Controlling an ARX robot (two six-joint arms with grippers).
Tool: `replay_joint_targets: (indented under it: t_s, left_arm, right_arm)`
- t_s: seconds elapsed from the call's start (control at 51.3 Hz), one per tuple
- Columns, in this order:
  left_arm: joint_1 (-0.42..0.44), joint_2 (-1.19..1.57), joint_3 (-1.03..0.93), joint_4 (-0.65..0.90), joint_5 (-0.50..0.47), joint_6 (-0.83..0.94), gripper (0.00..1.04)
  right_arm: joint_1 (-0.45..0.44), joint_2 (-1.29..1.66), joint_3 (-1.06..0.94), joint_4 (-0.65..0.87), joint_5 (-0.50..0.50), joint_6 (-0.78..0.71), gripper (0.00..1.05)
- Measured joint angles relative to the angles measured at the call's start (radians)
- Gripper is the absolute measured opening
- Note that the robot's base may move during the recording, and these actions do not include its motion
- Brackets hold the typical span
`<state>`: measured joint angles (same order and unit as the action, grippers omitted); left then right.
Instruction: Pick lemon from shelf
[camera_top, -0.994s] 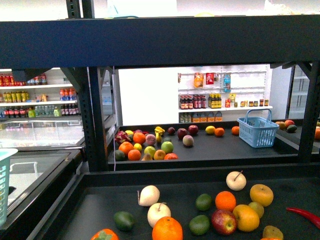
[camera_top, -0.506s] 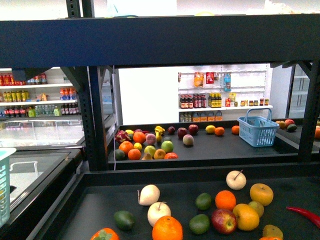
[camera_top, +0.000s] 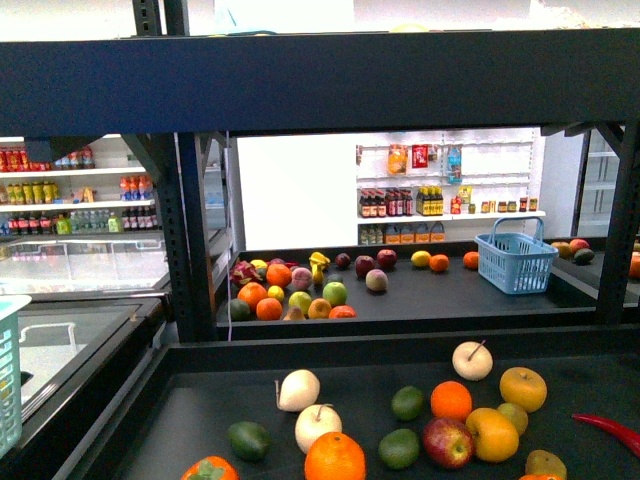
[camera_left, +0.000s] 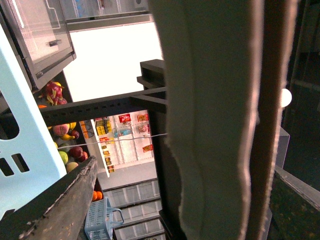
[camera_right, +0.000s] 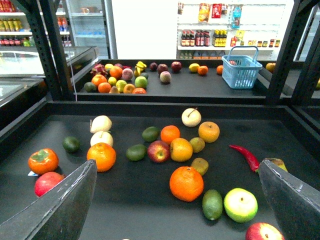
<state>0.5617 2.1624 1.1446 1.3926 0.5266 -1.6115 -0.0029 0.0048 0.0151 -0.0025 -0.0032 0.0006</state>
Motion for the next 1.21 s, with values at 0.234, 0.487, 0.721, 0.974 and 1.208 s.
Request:
replay_joint_targets:
  t_s: [0.234, 0.487, 0.721, 0.974, 1.208]
  left_arm:
    - [0.025, -0.032, -0.051, -0.011, 0.032, 0.048, 0.97]
    - [0.036, -0.117, -0.07, -0.159, 0.035, 0.116, 0.97]
    - [0.072, -0.213, -0.116, -0.268, 0.054, 0.173, 0.97]
    - [0.091, -0.428, -0.217, -0.478, 0.092, 0.337, 0.97]
    - [0.026, -0.816, -0.273, -1.012, -0.026, 0.85, 0.97]
  right_arm:
    - [0.0, 0.0, 0.0, 0.0, 0.0, 0.0, 0.97]
    - [0.0, 0.0, 0.0, 0.0, 0.0, 0.0, 0.97]
    - [0.0, 0.0, 0.0, 0.0, 0.0, 0.0, 0.97]
    - [0.0, 0.0, 0.0, 0.0, 0.0, 0.0, 0.97]
    - [0.0, 0.0, 0.0, 0.0, 0.0, 0.0, 0.97]
